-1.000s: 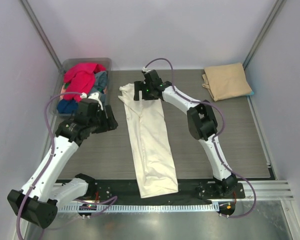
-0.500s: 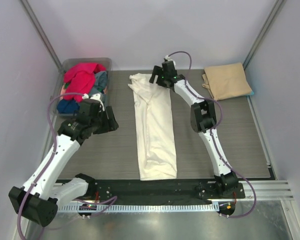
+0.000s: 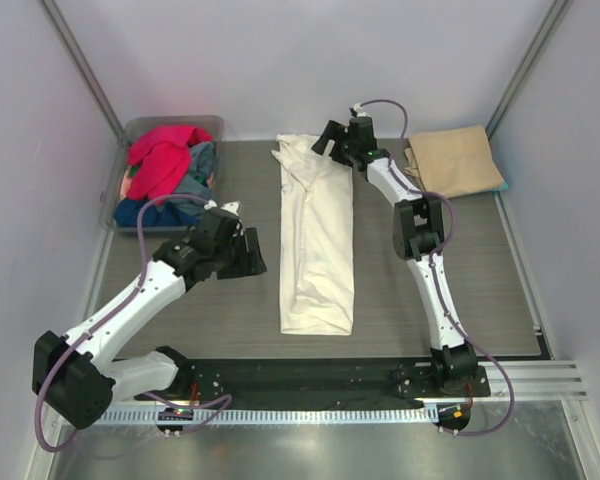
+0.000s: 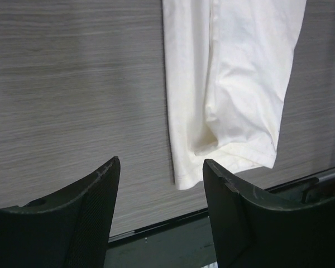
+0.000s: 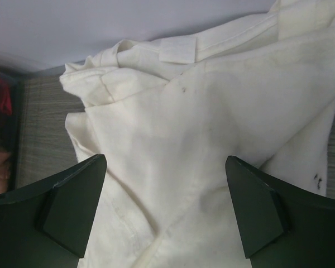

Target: Fold and stack the t-shirts

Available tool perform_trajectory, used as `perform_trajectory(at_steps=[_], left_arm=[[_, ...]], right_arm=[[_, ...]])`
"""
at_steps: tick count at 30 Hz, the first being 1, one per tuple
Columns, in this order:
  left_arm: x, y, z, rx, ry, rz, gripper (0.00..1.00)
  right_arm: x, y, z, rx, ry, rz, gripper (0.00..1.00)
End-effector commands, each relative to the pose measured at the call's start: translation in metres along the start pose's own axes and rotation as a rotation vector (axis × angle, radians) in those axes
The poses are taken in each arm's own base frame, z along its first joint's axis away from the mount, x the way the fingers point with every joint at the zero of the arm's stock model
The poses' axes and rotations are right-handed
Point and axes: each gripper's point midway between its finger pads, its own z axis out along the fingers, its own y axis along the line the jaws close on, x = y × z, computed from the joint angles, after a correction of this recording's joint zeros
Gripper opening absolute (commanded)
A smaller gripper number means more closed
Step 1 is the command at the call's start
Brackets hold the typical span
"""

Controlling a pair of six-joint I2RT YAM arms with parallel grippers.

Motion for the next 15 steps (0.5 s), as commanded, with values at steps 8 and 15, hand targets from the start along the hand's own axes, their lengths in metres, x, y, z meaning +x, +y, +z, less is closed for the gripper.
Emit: perform_trajectory(at_steps=[8,15], left_arm=[[0.046,-0.029,0.025,0.169,0.060,-0.122,0.61],[0.096,-0.021,0.050,0.202,0.170,-0.174,0.53]], right_arm=[[-0.046,0.077,-0.225,0.049,0.008,0.020,0.95],[0.125,0.030,-0.359,0.203,0.280,0.045,0.90]])
